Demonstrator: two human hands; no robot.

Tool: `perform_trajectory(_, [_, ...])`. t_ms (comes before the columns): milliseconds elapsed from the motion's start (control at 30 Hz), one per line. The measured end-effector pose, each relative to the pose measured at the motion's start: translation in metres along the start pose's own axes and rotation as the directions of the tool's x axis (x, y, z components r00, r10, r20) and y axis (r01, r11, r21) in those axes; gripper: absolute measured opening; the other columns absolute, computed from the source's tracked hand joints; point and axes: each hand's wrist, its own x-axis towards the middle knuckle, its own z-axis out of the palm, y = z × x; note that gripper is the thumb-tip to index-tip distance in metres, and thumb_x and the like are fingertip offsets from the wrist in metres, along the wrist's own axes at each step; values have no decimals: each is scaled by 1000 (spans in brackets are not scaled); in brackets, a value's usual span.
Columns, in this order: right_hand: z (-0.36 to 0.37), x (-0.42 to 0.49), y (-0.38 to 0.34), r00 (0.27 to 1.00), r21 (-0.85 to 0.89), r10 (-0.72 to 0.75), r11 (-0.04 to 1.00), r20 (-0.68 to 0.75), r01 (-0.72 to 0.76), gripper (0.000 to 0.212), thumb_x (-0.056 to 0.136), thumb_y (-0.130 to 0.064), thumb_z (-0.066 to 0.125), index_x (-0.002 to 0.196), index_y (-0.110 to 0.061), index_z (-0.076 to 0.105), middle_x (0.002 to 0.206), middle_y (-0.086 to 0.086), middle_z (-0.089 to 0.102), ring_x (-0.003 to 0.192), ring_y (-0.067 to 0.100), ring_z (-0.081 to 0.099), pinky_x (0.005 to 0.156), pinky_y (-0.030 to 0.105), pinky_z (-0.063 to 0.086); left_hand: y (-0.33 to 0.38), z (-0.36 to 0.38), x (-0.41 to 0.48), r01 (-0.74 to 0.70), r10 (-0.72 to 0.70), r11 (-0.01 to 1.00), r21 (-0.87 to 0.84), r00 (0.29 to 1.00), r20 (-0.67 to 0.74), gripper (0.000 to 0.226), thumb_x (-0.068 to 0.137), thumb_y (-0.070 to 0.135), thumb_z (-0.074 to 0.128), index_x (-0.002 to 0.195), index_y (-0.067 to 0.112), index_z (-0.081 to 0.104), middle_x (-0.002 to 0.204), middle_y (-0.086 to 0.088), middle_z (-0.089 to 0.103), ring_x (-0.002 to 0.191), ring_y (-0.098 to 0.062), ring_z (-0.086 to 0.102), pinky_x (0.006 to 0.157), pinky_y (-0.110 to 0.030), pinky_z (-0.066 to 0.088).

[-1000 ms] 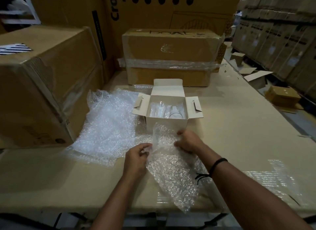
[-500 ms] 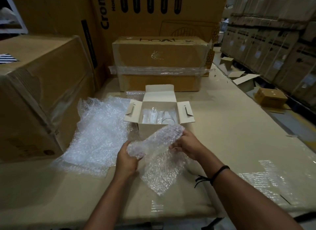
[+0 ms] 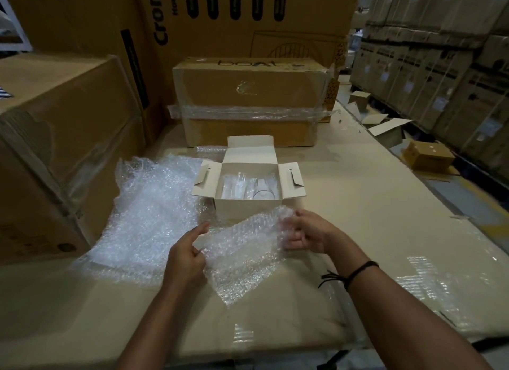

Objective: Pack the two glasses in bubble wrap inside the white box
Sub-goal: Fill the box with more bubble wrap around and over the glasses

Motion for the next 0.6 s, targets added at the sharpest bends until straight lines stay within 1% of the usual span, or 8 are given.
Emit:
perform_trajectory(67, [3,0,-2,996,-193,-74,979,-50,63,54,87,5,62,137,-11,49,96,18,65,61,22,64,61,40,58,-7,1,-1,46,-44,987,-151,999,17,67,80,-15,43,118,35,65,85,6,71,48,-18,48,50,-25,42])
perform_trajectory(133, [7,-4,-5,989,-325,-140,939,-49,117,60,84,14,56,135,-17,53,83,14,62,50,15,57,50,31,49,-10,3,1,101,-89,932,-349,995,49,50,82,-6,48,116,25,67,83,-7,71,59,-23,58,53,-27,45])
perform_trajectory(233, [12,-8,-7,986,-367,-162,915,42,166,65,83,16,51,133,-24,57,91,13,59,49,11,52,46,27,48,-4,6,2,123,-113,869,-480,992,49,29,82,9,64,108,20,70,107,-9,70,85,-26,65,70,-38,52])
perform_trajectory(333, [11,-4,-4,982,-352,-152,918,109,181,38,89,2,57,118,-20,69,117,10,65,71,13,58,58,29,53,-7,13,1,97,-101,928,-359,995,6,32,85,5,71,108,27,70,113,-1,70,94,-25,68,83,-44,54])
perform_trajectory(400, [10,-1,-3,976,-332,-194,918,95,215,18,92,-14,64,107,-12,73,114,6,70,88,17,64,71,33,52,-9,15,0,139,-154,916,-377,988,-8,40,82,-4,71,105,29,71,107,-8,72,90,-33,70,76,-47,56])
perform_trajectory(433, [8,1,-2,973,-304,-221,925,60,229,15,91,-14,65,102,-7,73,107,7,72,88,19,65,72,33,53,-10,14,1,161,-184,903,-398,983,-20,41,81,-6,71,103,30,72,102,-12,73,86,-37,70,72,-46,55])
perform_trajectory(500, [6,3,-3,967,-252,-253,938,-28,238,10,88,3,64,93,-2,69,87,11,70,71,18,65,59,28,53,-12,10,3,166,-212,905,-392,974,-76,40,79,-1,75,101,33,73,91,-13,74,85,-36,70,69,-47,53])
perform_trajectory(600, [5,5,-3,955,-332,-286,911,-85,243,25,81,19,57,90,-2,67,80,14,66,61,18,63,52,25,49,-10,9,4,152,-209,924,-351,969,-130,37,79,4,77,100,34,72,83,-6,75,85,-27,72,69,-46,54])
